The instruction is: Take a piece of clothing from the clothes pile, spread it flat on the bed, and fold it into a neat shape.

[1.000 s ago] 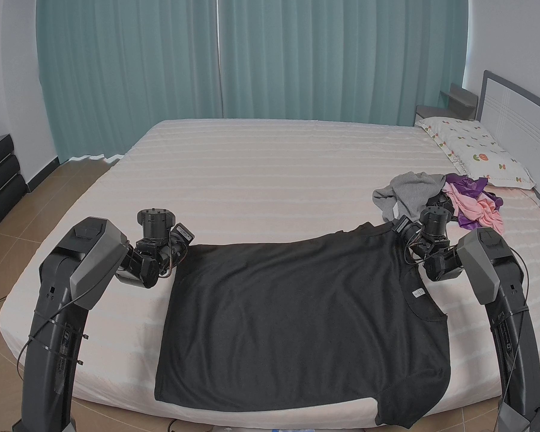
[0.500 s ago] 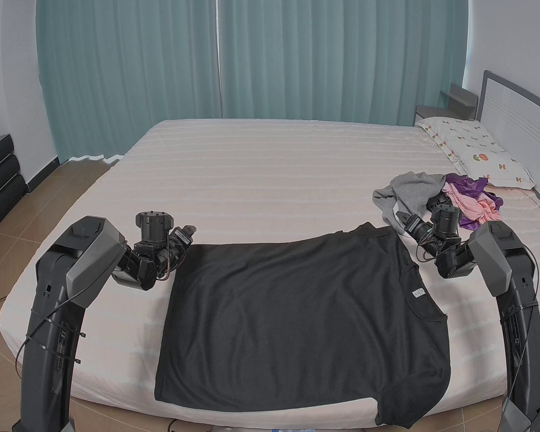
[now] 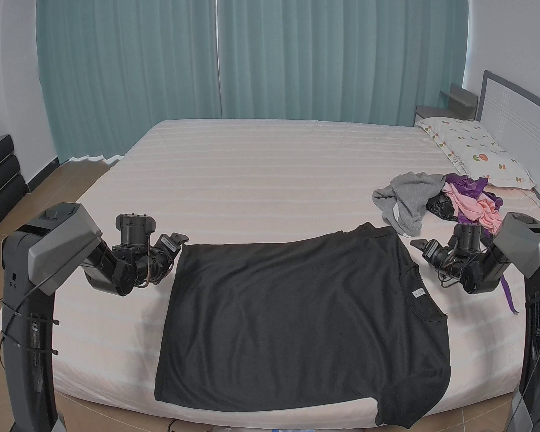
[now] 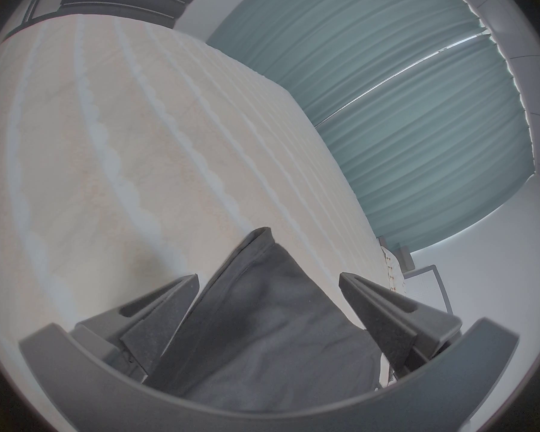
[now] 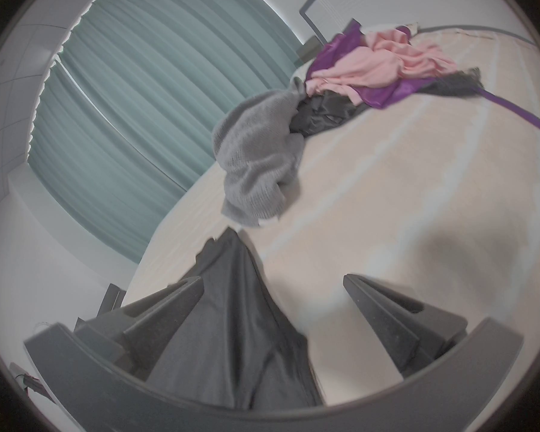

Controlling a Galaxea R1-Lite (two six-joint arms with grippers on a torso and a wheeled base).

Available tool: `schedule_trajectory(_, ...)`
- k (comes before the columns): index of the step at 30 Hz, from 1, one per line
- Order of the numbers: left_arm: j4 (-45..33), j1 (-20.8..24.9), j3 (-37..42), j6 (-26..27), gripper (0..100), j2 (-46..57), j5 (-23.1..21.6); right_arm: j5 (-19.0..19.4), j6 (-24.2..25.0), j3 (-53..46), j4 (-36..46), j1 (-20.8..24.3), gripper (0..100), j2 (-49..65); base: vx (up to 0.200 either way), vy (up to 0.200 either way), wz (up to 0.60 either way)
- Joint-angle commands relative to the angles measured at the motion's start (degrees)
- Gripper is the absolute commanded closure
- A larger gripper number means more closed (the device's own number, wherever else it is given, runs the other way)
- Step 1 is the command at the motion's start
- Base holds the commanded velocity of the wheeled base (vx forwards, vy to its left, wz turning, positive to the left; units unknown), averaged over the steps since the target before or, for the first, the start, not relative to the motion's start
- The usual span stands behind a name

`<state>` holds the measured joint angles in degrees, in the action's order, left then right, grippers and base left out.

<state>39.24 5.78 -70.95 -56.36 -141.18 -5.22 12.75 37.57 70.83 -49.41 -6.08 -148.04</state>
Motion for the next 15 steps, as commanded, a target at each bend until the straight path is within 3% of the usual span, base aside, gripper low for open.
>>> schedule_trajectory(1,0.6,-0.4,14.6,-0.7,0,11.3,-2.0,3.5,0.7,-19.5,-5.3,-1.7,0,12.5,0.000,0.000,0.00)
schedule_trajectory(5,0.7,0.1,17.4,-0.8,0,13.1,-2.0,3.5,0.7,-23.5,-5.8,-2.0,0,14.9,0.000,0.000,0.00)
schedule_trajectory(7,2.1,1.1,23.6,-0.9,0,15.8,-3.6,3.9,1.4,-32.1,-8.9,-2.1,0,18.0,0.000,0.000,0.00)
schedule_trajectory(11,5.1,1.3,27.4,-0.8,0,15.6,-6.1,4.8,3.4,-36.0,-15.3,-2.0,0,17.5,0.000,0.000,0.00)
schedule_trajectory(15,6.0,1.4,29.5,-0.6,0,15.4,-7.8,6.8,3.6,-39.8,-16.8,-2.0,0,18.1,0.000,0.000,0.00)
